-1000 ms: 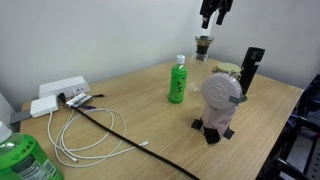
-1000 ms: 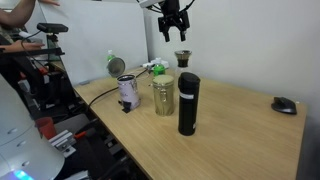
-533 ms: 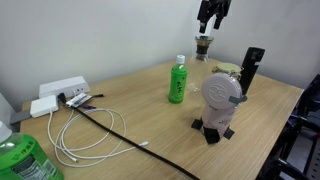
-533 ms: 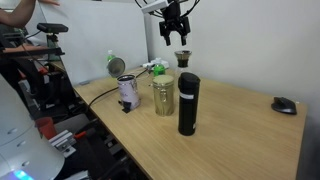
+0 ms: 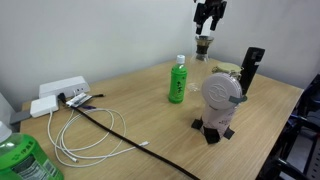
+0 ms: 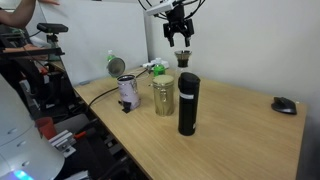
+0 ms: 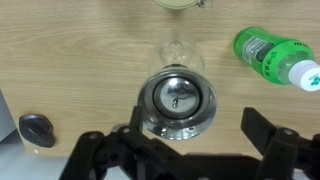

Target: Remove the lid from the clear bottle and put it on the table

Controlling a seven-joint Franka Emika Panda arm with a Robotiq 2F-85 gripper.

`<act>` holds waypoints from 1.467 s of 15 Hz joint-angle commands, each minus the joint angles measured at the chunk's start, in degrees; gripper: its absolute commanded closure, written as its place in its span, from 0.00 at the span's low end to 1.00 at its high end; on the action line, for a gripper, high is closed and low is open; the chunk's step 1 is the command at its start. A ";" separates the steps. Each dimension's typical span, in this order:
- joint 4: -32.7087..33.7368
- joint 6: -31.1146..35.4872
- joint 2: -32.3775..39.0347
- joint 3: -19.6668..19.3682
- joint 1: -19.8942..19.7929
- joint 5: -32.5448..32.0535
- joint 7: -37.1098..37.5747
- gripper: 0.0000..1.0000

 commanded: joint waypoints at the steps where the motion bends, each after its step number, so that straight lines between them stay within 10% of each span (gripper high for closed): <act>1: 1.85 -1.07 1.60 -1.07 0.57 -1.36 0.28 0.00; 14: 1.83 -3.57 1.65 -1.44 0.67 -1.13 0.41 0.01; 22: 2.62 -3.36 2.33 -1.21 1.04 0.12 0.01 0.42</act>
